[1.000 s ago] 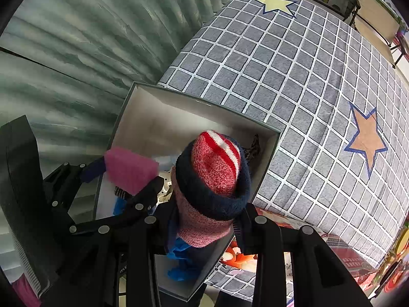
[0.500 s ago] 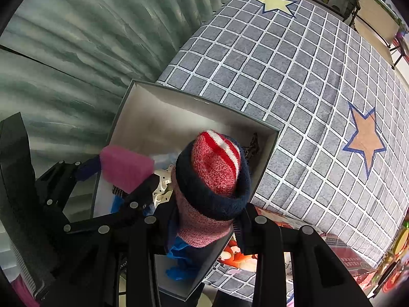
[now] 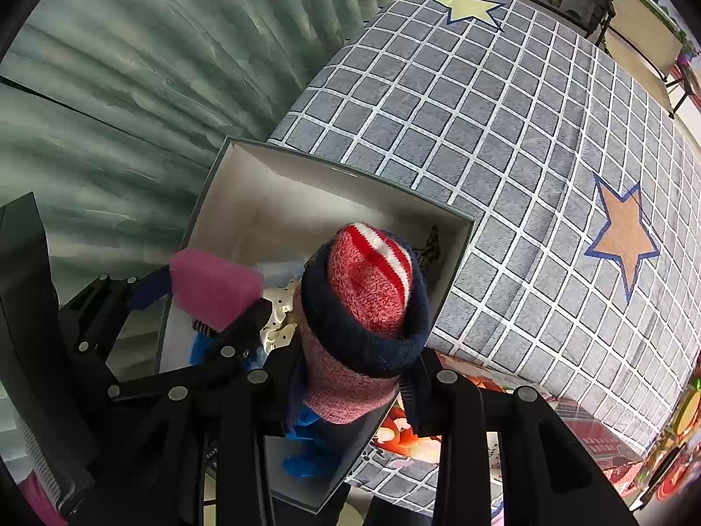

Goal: Organize soft objects
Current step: 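Hold the foam tube and striped hat above the white box with both tools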

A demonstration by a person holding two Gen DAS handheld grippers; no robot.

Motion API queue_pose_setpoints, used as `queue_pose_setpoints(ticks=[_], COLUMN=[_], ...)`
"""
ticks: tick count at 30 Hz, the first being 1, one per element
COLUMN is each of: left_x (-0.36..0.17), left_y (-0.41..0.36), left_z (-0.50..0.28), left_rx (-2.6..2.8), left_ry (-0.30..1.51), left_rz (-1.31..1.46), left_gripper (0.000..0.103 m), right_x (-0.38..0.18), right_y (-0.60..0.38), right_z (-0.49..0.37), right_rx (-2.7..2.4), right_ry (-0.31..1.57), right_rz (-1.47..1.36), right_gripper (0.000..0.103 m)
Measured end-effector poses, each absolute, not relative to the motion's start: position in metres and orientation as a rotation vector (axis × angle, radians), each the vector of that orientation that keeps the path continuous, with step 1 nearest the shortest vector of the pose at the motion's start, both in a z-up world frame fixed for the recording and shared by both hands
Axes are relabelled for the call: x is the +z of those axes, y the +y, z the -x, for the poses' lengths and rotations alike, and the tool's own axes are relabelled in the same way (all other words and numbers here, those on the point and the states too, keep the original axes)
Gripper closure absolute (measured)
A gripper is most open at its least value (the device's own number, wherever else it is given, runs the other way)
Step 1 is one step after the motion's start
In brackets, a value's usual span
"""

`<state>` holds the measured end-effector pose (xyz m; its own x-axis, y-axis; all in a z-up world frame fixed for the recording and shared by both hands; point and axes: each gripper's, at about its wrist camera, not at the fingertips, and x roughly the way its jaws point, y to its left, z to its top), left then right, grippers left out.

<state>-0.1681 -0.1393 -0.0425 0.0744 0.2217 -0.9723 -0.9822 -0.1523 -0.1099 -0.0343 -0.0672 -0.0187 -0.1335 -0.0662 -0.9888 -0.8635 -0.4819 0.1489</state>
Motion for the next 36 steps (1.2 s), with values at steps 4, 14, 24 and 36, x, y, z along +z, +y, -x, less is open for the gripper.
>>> queue_pose_setpoints(ticks=[4, 14, 24, 36], left_x=[-0.0422, -0.042, -0.042, -0.0414], left_y=[-0.1395, -0.1421, -0.1433, -0.1448], left_z=[0.1679, 0.1682, 0.1691, 0.1704], left_rx=[1.352, 1.354, 1.355, 1.356], left_ry=[0.9, 0.898, 0.899, 0.897], left_rz=[1.205, 1.206, 1.207, 1.206], left_gripper=[0.029, 0.029, 0.029, 0.029], right_x=[-0.0179, -0.0174, -0.0153, -0.014], right_y=[-0.0681, -0.0691, -0.071, -0.0712], right_z=[0.0338, 0.0339, 0.0353, 0.0359], right_rx=[1.679, 1.677, 1.675, 1.675], right_ry=[1.058, 1.055, 1.049, 1.047], right_rz=[1.527, 1.526, 1.523, 1.522], right_gripper=[0.066, 0.066, 0.066, 0.066])
